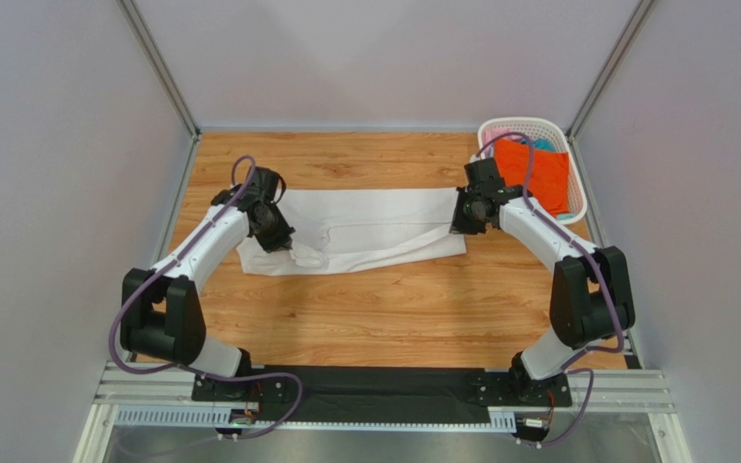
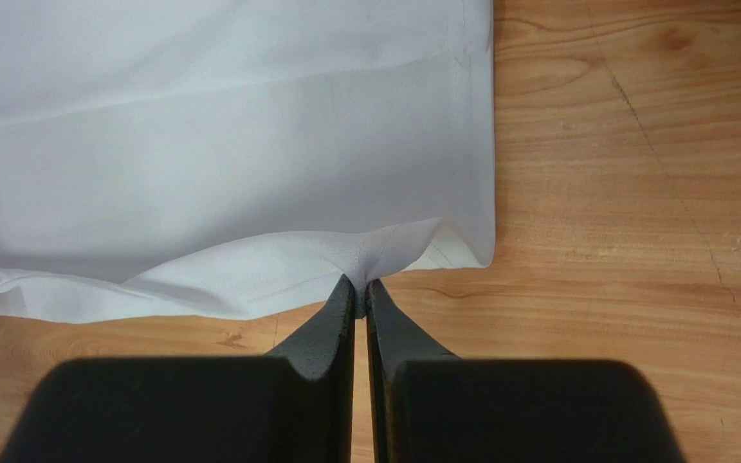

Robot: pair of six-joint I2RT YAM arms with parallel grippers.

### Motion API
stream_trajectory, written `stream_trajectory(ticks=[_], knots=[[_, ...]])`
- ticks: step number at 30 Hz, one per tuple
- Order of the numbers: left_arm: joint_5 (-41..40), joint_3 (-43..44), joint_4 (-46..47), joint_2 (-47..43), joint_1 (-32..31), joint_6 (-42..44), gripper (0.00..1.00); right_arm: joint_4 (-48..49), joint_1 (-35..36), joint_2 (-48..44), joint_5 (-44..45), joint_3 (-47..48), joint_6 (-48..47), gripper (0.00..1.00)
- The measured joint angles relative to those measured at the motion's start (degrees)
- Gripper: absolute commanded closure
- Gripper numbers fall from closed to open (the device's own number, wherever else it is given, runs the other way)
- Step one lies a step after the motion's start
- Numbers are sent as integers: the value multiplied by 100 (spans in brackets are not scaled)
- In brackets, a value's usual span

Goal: Fold and stack the t-shirts
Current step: Fold the tshirt

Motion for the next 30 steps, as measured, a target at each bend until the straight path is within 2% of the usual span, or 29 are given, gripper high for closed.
stream_trajectory(ticks=[11,14,15,17,18,20,21,22,23,24,25,26,27,30], knots=[[-7,820,98,837,361,210,100,17,-208,776,-39,662,-105,96],[-26,981,120,1027,446,245,95,28,-234,1051,-70,863,-157,95],[-28,1080,131,1145,472,260,89,37,-243,1130,-72,922,-173,94],[-28,1333,155,1436,529,313,84,61,-271,1349,-66,1099,-216,91],[-24,1469,170,1591,551,341,66,57,-284,1456,-44,1202,-236,79],[-11,1799,240,1958,610,433,52,59,-310,1740,4,1486,-291,71],[-2,1978,247,2149,645,474,43,59,-319,1853,28,1609,-323,53],[-9,2131,260,2302,675,518,38,55,-328,1919,46,1679,-321,39],[-2,2275,271,2433,706,540,33,55,-330,1961,44,1735,-358,32],[0,2354,275,2498,728,553,22,50,-330,1967,39,1751,-407,21],[7,2376,286,2518,750,586,16,50,-337,1952,15,1751,-439,15],[7,2350,297,2485,767,573,10,48,-334,1932,-4,1749,-492,0],[22,2284,328,2426,780,568,1,55,-328,1908,-15,1740,-503,0],[129,1733,522,2006,787,535,0,57,-254,1703,-46,1580,-614,0]])
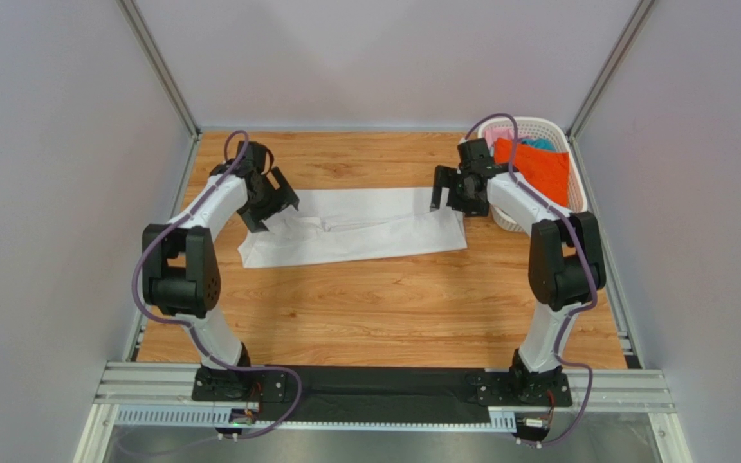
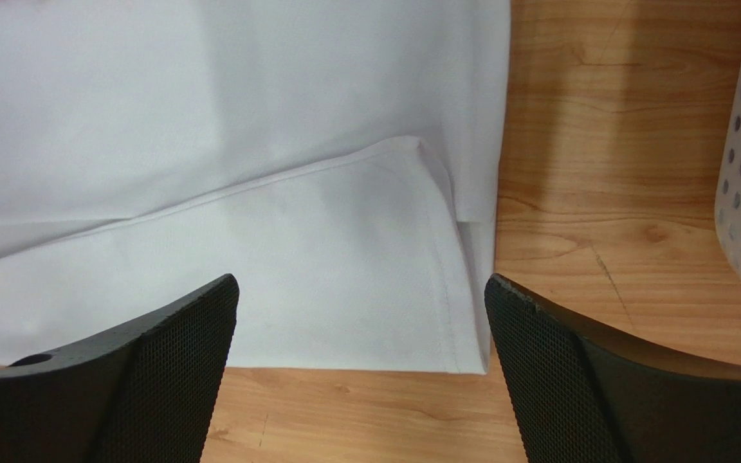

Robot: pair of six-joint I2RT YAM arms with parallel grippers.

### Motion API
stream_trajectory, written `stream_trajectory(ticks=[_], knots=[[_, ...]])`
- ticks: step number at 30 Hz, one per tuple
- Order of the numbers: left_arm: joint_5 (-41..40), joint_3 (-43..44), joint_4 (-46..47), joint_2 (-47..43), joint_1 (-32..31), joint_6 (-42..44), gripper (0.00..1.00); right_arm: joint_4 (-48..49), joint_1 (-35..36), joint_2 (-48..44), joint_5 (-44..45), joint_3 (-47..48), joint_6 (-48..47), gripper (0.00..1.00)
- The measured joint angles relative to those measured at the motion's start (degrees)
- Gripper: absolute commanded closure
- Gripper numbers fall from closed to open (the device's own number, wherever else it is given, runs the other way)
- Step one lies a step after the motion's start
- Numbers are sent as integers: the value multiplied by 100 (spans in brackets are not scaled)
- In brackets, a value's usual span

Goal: Fold and stack the t-shirts
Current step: Fold the tshirt

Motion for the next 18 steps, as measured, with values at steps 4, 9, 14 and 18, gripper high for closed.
stream_trajectory(ticks=[4,9,14,18], knots=[[262,-990,216,-754,-79,-72,0,52,181,-400,-63,-328,-7,0],[560,-1521,463,-951,-317,-149,0,214,387,-597,-221,-671,-15,0],[769,-1217,726,-374,-337,-160,0,236,433,-592,-254,-828,-24,0],[822,-708,933,295,-332,-162,0,260,428,-581,-251,-831,-39,0]])
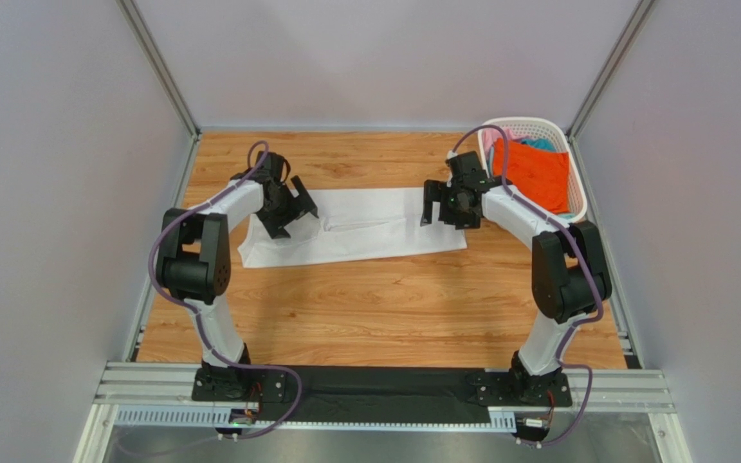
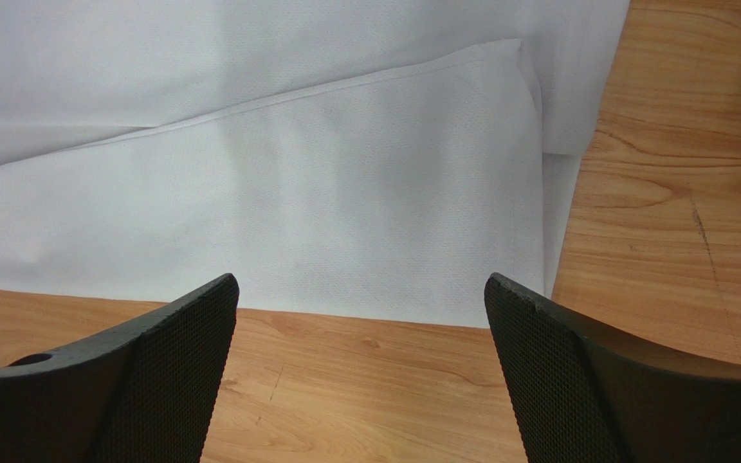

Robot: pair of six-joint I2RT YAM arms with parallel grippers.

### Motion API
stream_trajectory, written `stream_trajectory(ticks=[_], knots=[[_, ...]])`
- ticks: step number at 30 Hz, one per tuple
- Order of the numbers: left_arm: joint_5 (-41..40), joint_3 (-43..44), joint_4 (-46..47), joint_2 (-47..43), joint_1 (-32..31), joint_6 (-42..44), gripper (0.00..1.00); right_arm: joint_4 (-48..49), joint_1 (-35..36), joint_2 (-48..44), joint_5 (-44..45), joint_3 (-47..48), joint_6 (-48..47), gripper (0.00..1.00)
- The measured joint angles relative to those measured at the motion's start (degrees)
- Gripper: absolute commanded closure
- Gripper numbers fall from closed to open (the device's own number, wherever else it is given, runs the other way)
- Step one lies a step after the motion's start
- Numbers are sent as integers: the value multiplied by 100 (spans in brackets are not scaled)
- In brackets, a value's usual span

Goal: Fold and stack the t-shirts
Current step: Fold the tshirt

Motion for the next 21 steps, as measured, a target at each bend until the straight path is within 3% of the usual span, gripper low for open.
stream_trajectory(ticks=[7,15,18,21], knots=[[-575,1714,-190,1088,94,223,0,-9,0,101,63,0,-70,0],[-1451,3473,-730,1554,225,568,0,-46,0,101,251,13,-157,0],[-1539,3462,-815,1414,223,595,0,-98,-4,103,293,114,-188,0],[-1572,2564,-831,859,179,566,0,-162,-17,205,293,501,-264,0]])
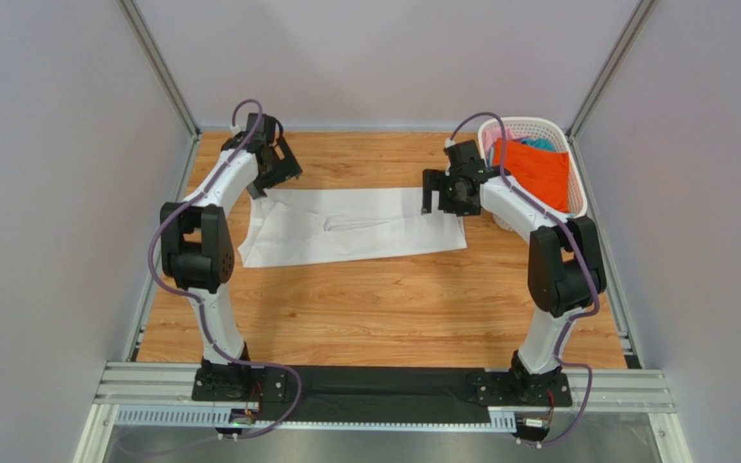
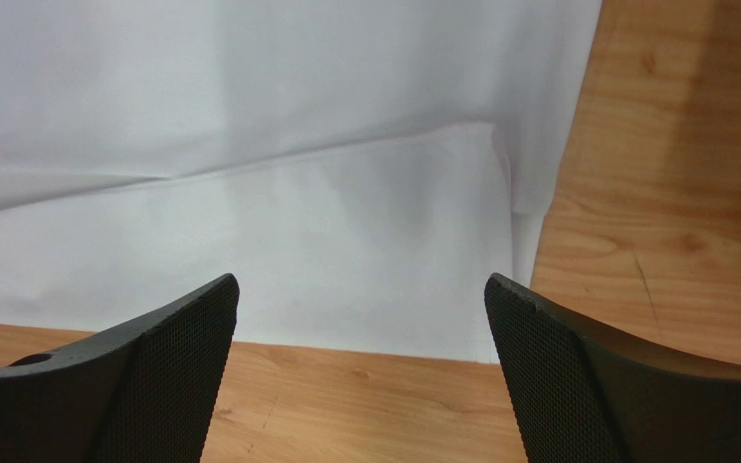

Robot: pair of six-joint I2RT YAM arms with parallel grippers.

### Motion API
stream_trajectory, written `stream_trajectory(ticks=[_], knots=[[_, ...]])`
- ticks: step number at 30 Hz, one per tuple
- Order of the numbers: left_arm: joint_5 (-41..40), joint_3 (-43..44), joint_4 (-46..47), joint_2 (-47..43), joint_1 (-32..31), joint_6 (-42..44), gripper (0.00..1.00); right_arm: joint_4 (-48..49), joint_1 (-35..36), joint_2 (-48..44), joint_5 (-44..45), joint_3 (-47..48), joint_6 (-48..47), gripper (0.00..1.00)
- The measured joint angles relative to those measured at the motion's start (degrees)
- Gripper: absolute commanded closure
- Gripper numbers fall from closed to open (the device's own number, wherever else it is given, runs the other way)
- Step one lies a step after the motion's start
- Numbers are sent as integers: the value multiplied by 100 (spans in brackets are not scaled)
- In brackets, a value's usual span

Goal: Fold and stack the t-shirts
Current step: Fold the tshirt

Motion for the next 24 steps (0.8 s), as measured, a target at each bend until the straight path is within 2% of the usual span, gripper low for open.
stream_trajectory(ticks=[5,7,10,14,18,21,24], knots=[[170,-1893,-28,-1305,-223,-195,0,90,-7,811,-4,1123,-208,0],[354,-2350,39,-1587,-317,-297,0,74,-9,1272,2,1591,-297,0],[614,-2573,149,-1508,-341,-372,0,-24,-9,1987,7,2247,-396,0],[802,-2356,232,-901,-330,-409,0,-131,-9,2498,33,2507,-490,0],[896,-1661,72,-83,-332,-411,0,-46,-2,2380,-74,2323,-444,0],[951,-1010,-26,345,-332,-404,0,136,4,1932,-133,1593,-396,0],[973,-271,-238,817,-358,-389,0,330,35,1150,-260,428,-179,0]])
